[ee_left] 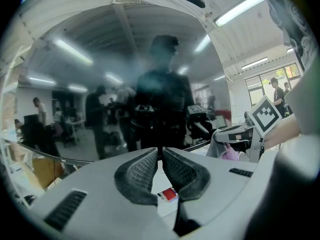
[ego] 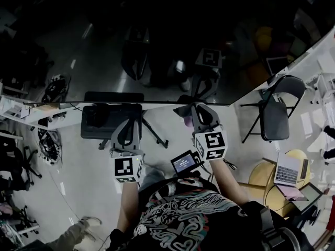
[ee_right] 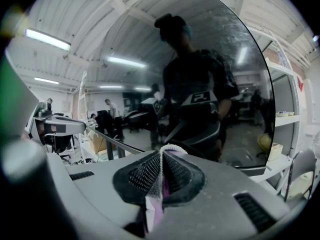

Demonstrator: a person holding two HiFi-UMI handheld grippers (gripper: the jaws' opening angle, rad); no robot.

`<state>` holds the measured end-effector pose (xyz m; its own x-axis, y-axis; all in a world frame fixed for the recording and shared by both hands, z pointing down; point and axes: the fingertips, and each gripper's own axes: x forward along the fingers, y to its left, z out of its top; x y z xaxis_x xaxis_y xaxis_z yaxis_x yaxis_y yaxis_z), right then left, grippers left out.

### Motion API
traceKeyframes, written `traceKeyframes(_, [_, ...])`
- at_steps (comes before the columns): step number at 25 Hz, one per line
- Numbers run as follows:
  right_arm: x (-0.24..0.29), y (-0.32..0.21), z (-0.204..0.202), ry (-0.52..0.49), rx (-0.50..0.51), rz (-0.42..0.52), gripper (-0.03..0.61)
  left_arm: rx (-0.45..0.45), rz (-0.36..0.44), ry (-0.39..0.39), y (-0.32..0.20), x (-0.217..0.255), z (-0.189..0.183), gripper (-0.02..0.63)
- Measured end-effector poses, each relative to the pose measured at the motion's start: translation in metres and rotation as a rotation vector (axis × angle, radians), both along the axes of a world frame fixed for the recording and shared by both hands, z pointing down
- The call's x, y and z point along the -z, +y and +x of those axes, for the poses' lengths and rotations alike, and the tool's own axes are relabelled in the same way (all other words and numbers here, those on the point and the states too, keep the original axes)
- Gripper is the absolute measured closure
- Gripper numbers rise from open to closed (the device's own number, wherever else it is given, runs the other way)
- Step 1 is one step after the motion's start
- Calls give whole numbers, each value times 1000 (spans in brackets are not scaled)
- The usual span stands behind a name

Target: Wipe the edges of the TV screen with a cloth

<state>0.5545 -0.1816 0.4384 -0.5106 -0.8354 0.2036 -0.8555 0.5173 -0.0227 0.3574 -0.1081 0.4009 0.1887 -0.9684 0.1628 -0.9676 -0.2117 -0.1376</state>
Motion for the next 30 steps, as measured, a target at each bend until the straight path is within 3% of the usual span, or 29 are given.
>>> traceKeyframes(30, [0, 0, -90, 12, 49, -20, 540, 87, -4, 15, 14, 2, -91, 574])
